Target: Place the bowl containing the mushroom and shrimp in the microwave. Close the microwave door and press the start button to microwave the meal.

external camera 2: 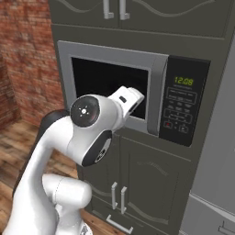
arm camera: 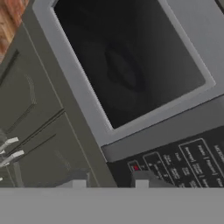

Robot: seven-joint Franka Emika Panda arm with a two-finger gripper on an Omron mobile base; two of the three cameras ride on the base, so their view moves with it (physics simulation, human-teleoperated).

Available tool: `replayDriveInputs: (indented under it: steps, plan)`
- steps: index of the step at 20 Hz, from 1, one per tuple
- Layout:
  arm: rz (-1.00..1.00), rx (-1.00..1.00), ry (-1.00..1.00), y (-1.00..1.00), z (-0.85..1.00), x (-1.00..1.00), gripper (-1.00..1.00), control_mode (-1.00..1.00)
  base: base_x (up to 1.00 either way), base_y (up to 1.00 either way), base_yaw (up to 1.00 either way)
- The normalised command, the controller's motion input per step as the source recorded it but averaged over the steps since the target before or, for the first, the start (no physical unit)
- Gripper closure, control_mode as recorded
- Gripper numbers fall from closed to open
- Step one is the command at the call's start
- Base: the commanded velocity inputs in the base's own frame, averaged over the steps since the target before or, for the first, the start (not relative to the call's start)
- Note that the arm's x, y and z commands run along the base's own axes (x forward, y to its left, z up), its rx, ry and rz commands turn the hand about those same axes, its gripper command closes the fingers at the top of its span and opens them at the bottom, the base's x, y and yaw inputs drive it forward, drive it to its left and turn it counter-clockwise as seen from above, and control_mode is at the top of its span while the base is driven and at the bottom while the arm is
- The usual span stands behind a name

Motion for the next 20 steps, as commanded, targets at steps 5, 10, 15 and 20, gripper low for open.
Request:
replayDriveInputs:
  steps: [5, 10, 15, 20]
  plan:
    - [-0.21, 0.29, -0.05, -0.29, -0.28, 0.0, 1.0, -1.0, 0.0, 0.0, 0.0]
    - [-0.3, 0.38, -0.06, -0.42, -0.32, 0.0, 1.0, -1.0, 0.0, 0.0, 0.0]
    - [-0.32, 0.44, -0.02, -0.43, -0.31, 0.0, 1.0, -1.0, 0.0, 0.0, 0.0]
    - [-0.34, 0.57, -0.09, -0.57, -0.38, 0.0, 1.0, -1.0, 0.0, 0.0, 0.0]
